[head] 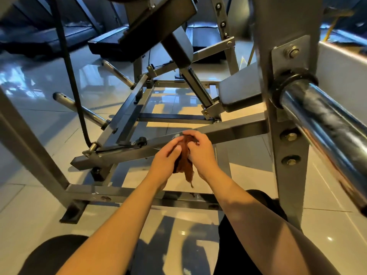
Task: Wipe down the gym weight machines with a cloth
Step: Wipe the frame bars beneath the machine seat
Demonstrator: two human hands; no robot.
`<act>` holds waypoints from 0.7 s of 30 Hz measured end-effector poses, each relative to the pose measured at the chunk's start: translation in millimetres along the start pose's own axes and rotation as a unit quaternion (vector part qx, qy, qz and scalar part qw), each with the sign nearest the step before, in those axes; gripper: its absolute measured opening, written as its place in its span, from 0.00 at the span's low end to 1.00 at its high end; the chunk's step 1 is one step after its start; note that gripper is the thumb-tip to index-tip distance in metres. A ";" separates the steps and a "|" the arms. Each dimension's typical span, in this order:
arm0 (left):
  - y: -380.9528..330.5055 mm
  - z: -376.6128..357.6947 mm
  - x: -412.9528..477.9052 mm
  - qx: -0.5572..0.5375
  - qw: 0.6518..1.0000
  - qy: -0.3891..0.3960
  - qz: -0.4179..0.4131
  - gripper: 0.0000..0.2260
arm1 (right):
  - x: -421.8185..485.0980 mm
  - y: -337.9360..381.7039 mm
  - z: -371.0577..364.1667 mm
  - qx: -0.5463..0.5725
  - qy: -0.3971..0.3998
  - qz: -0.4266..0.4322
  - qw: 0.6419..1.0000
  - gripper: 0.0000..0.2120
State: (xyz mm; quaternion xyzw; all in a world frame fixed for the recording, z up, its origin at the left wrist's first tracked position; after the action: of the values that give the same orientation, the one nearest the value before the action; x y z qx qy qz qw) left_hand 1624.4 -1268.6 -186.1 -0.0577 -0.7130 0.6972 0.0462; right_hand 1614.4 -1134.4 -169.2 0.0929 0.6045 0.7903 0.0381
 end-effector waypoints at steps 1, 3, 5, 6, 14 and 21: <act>0.3 0.6 1.9 0.007 1.000 0.002 -0.003 0.14 | 0.3 -1.5 -5.8 0.019 0.010 -0.012 1.000 0.17; 1.6 3.9 6.7 -0.016 1.000 -0.011 -0.002 0.13 | 3.3 -0.8 -11.8 0.015 0.017 -0.012 1.000 0.18; 0.3 9.1 11.1 -0.017 0.999 -0.042 -0.015 0.12 | 7.7 3.3 -13.5 -0.018 0.027 0.010 0.999 0.17; -2.3 12.4 14.3 0.005 0.998 -0.062 -0.032 0.12 | 10.0 5.8 -13.3 -0.043 0.036 0.026 0.998 0.17; -25.4 -43.9 44.1 0.224 0.948 -0.034 -0.223 0.16 | 23.5 6.9 75.7 -0.295 -0.182 0.129 0.929 0.13; -20.7 -90.8 61.7 0.307 0.934 0.006 -0.185 0.18 | 20.0 -0.8 90.0 -0.331 -0.144 0.109 0.926 0.17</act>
State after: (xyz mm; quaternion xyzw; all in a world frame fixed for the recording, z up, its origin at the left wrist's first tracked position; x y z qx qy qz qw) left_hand 1576.3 -1170.2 -164.2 0.0880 -0.4619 0.8611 0.1934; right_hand 1612.2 -1045.4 -145.3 0.2533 0.2823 0.9229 0.0672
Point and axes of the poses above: each hand's wrist, its own x-axis towards the middle knuckle, its own z-axis out of the back of the hand, y = z × x, the point moved 7 cm from there along x, towards the middle knuckle, and after that the axes turned 5 degrees about -x, right-handed, at the moved point
